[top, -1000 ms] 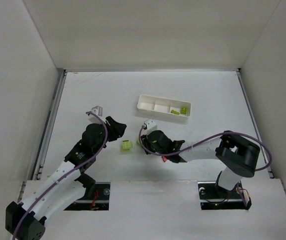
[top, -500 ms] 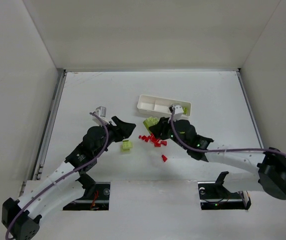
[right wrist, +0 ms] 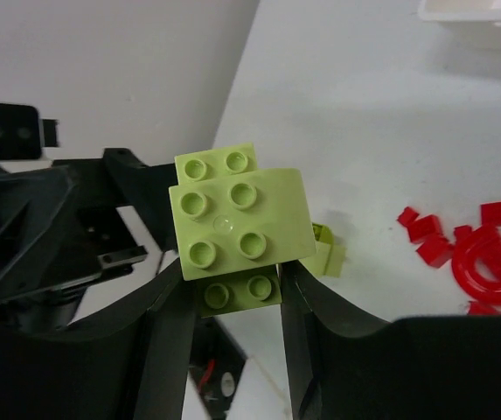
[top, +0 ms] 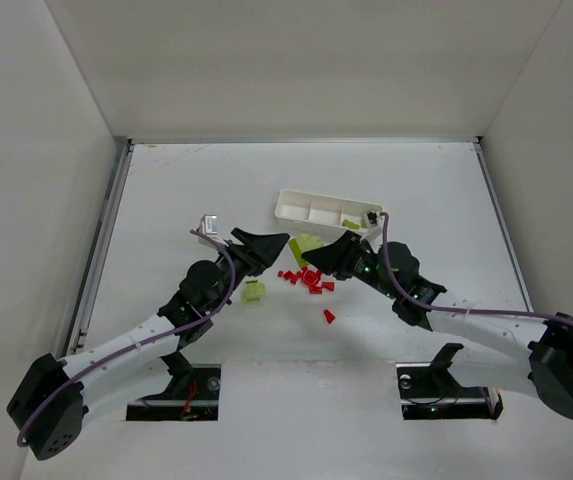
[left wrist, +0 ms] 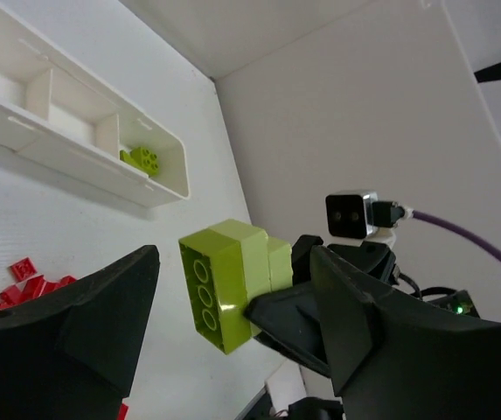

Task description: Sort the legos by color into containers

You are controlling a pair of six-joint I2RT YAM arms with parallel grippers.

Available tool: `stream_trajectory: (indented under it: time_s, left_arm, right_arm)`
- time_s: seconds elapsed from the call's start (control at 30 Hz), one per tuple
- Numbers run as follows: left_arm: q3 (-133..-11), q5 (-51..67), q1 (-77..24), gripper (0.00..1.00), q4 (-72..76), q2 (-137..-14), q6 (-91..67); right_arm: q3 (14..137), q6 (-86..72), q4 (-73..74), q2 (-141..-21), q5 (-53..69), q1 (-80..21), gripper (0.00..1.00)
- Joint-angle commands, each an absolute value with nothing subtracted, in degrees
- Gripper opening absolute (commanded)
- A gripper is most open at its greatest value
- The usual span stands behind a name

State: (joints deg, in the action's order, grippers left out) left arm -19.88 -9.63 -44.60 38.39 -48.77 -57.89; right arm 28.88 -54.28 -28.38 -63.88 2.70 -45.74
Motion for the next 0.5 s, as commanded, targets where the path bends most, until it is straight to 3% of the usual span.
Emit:
stream_trajectory:
  time_s: [0.0, 0.47]
  left_arm:
    - [-18.9, -12.7, -44.6, 0.66, 48.8, -48.8, -61.8]
    - [-18.2, -12.6, -46.5, 0.59, 55.1, -52.4, -63.2]
  right_arm:
    - [27.3, -62.4, -39.5, -62.0, 6.4, -44.8, 0.29]
    - [26.1, -71.2, -50.6, -66.1, 7.5, -43.8, 0.29]
